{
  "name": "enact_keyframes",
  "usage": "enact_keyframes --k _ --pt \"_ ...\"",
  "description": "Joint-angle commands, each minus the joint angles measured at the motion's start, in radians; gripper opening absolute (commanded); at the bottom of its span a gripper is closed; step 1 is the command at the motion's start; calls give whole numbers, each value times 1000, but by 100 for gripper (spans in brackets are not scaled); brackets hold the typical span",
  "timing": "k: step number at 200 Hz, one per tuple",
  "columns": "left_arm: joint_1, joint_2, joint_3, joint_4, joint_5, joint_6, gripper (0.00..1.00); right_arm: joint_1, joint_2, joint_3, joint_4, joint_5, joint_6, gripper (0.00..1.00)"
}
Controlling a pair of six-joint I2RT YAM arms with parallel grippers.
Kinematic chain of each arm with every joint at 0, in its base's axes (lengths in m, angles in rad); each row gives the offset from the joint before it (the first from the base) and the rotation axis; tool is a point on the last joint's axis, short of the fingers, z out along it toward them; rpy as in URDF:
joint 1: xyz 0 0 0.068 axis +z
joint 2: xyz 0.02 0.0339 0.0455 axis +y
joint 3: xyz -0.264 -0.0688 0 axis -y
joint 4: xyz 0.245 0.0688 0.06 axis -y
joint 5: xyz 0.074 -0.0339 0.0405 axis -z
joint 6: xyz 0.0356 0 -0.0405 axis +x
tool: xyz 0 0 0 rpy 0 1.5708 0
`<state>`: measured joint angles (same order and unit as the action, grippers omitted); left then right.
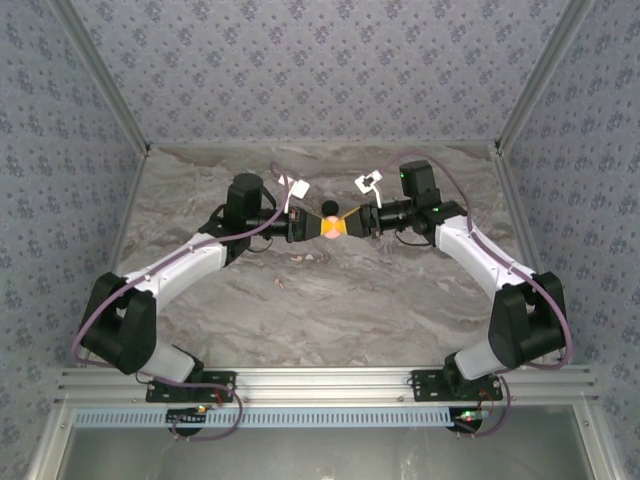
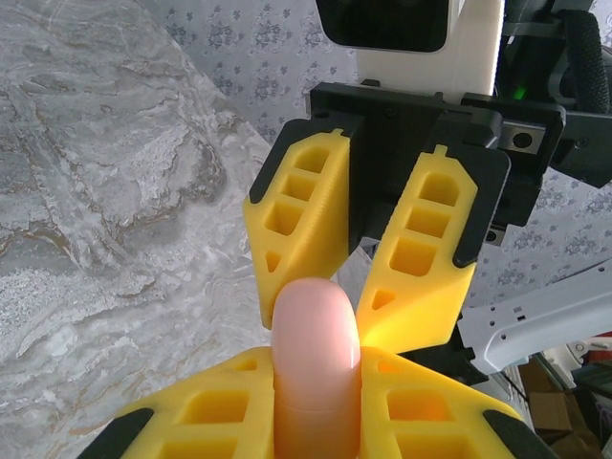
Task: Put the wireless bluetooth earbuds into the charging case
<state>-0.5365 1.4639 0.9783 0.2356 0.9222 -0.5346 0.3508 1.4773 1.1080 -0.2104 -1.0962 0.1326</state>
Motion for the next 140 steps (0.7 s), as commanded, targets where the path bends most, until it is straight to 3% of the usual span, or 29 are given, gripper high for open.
enact_keyframes --k 1,24,65,140 --pt "-6 -30 16 22 -5 25 19 13 1 33 -24 -56 -9 21" --pt "-6 -30 16 18 -6 27 22 13 -10 39 -25 -44 -2 17" --pt "-7 -40 8 5 -25 26 39 10 -26 53 -29 -35 4 16" --pt "-12 -50 -1 -53 -30 63 47 10 -25 76 -55 -17 0 17"
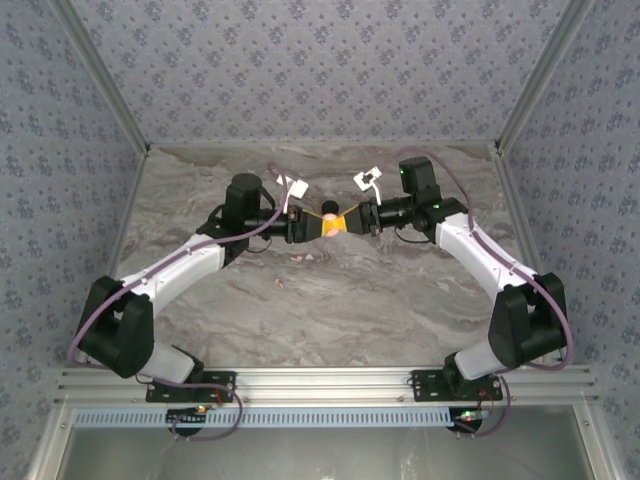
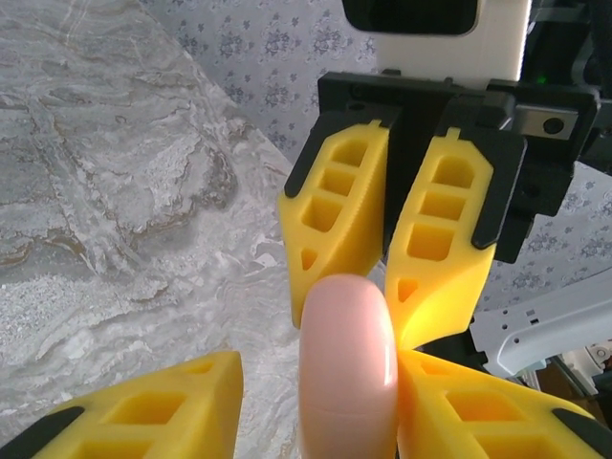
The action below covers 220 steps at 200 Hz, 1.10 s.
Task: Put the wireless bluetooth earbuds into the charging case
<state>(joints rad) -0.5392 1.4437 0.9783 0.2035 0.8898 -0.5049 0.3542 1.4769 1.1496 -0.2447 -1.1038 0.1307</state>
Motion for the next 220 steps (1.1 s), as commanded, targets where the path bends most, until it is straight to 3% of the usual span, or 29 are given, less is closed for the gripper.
enact_keyframes --k 1,39,92,179,220 --pt "-9 -29 -1 -21 2 33 47 6 -24 35 -21 -9 1 17" --pt "-11 -32 -1 -24 -5 37 49 7 -27 34 -27 -11 3 18" --pt "-14 -28 5 -26 2 40 36 8 -32 34 -31 -9 1 18" --pt "-18 -25 6 -32 -3 45 39 8 -34 35 -32 15 8 18" --pt "-19 -23 8 -30 -2 46 24 13 -36 34 -36 14 7 19"
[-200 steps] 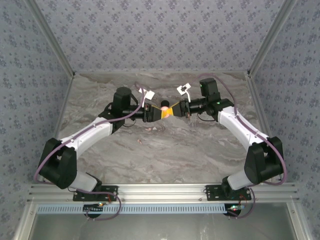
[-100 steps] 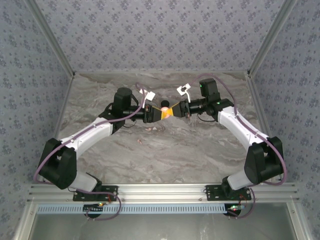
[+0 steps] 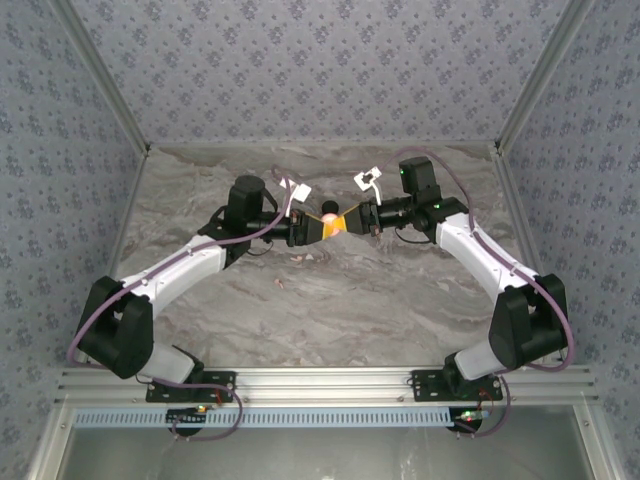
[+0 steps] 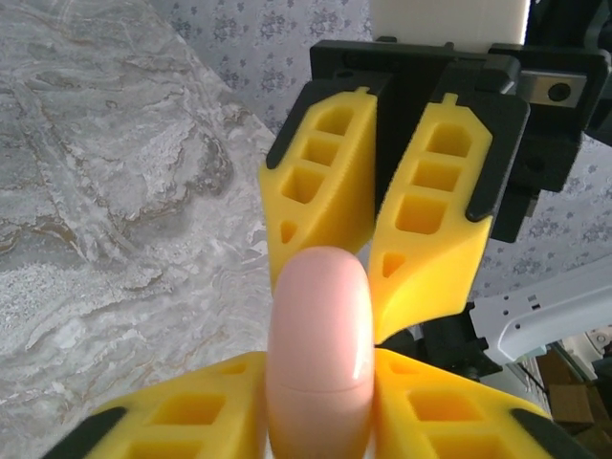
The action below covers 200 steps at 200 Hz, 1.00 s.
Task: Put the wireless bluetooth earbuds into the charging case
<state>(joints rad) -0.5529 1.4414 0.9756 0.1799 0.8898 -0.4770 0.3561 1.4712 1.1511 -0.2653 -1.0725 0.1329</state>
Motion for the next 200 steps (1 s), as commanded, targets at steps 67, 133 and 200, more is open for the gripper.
enact_keyframes --k 67,133,200 --pt "-4 -25 37 -63 -79 112 16 13 -117 21 -81 185 -3 49" --pt "-15 -66 -76 164 -118 293 15 34 -162 32 -205 282 -65 53" --pt "-49 -124 -127 165 -106 461 15 80 -149 77 -253 324 -111 55"
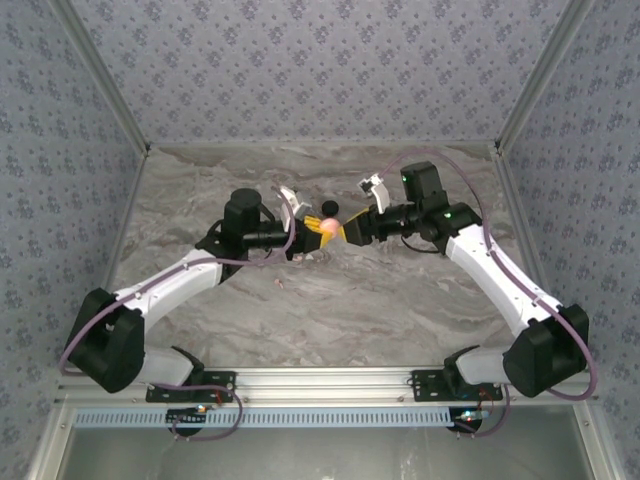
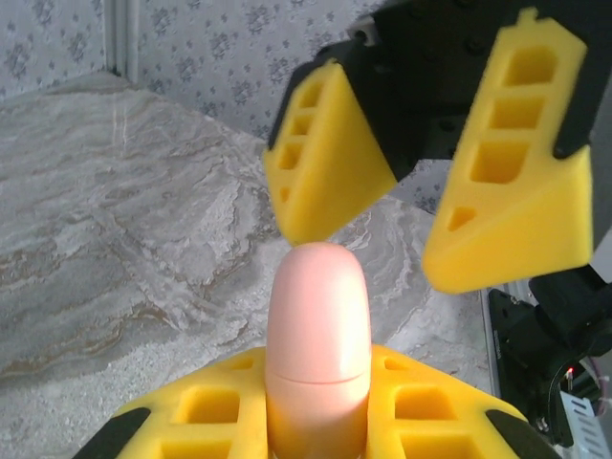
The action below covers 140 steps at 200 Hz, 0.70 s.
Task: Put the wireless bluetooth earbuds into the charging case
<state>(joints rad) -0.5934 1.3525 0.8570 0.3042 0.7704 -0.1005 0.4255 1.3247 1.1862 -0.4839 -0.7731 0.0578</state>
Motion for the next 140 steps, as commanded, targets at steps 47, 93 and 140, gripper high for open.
enact_keyframes --k 47,93,140 --pt "-18 -49 -14 40 30 98 15 18 13 55 -43 30 -39 56" --pt "-33 -59 -9 19 48 120 14 20 18 59 -43 63 -35 56" --pt "-48 -72 -4 -12 53 147 14 13 18 62 -25 146 1 56"
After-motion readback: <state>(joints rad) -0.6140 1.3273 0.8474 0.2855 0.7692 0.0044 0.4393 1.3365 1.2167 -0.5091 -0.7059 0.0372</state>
